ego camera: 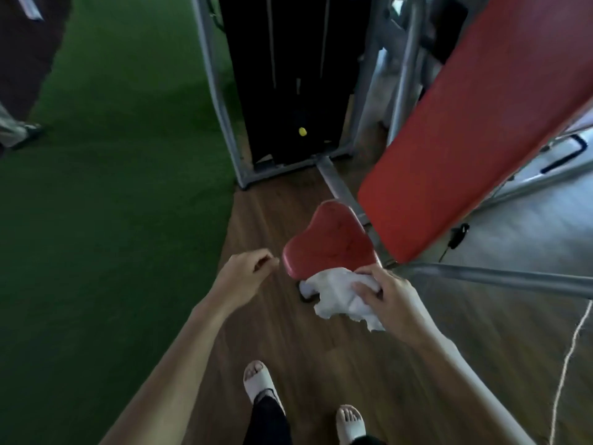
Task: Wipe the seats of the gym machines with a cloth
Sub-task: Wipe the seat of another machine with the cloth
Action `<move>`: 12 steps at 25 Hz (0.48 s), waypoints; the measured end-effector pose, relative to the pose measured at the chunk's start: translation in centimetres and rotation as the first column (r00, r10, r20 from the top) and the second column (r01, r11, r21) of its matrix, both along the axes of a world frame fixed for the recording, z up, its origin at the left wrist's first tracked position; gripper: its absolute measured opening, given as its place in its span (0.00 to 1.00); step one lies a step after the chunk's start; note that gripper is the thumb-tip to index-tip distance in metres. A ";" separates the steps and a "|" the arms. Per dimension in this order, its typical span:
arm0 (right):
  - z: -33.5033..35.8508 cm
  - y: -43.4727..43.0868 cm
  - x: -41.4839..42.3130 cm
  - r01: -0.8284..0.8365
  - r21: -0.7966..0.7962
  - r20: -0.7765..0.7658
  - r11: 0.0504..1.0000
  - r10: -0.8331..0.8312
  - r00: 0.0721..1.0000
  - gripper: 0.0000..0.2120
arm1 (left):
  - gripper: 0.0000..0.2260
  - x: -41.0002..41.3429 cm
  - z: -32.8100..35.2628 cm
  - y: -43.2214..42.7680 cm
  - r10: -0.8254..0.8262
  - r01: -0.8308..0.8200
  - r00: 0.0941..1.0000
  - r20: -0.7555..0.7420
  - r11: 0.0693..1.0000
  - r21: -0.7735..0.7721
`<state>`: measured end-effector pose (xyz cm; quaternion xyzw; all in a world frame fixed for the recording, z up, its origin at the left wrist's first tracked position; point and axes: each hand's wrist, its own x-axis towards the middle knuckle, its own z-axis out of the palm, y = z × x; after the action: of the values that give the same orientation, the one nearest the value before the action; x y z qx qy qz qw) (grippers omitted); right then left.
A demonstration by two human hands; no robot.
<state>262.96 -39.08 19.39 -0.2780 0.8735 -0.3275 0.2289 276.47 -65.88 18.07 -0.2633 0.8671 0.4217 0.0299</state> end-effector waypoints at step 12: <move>-17.9 -3.6 -4.4 0.342 0.048 -0.057 0.938 -0.340 0.939 0.11 | 0.17 -12.1 -22.3 -3.8 -0.048 0.046 0.988 0.147 0.999 0.018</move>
<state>258.58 -42.72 1.53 -0.1235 0.9227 -0.3303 0.1558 264.41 -69.69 -4.26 -0.2730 0.8654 0.4067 0.1057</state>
